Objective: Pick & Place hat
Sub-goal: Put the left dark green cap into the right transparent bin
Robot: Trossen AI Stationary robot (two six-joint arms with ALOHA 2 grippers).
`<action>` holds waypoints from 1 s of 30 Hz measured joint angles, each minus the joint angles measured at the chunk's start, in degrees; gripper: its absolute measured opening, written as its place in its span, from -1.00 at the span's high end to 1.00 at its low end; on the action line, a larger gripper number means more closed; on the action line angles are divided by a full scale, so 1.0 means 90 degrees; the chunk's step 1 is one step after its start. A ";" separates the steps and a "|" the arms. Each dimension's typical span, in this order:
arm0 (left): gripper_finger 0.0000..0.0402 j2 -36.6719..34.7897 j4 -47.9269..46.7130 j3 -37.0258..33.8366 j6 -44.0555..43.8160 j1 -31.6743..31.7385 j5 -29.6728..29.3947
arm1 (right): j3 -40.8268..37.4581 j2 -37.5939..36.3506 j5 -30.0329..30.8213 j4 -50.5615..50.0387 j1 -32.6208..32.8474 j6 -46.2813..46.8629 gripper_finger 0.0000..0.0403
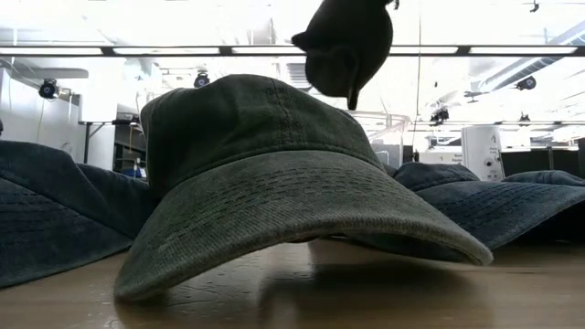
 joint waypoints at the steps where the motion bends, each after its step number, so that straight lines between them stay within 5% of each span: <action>1: -0.05 0.0020 0.0000 0.0000 0.0111 0.0000 -0.0015 | 0.0003 -0.0108 0.0005 0.0103 0.0021 0.0014 0.94; 11: -0.05 0.0525 0.0173 -0.0007 0.0923 0.0000 -0.0413 | 0.0001 -0.1160 0.0040 0.2190 0.0212 -0.0840 0.94; 23: -0.05 0.1158 0.1607 0.0019 0.0333 0.0023 -0.1266 | -0.0007 -0.1416 -0.1603 0.6578 0.0259 -0.3421 0.94; 30: -0.05 0.0988 0.2705 0.0019 0.0015 0.0048 -0.1528 | -0.0019 -0.1254 -0.2378 0.7735 0.0252 -0.3942 0.94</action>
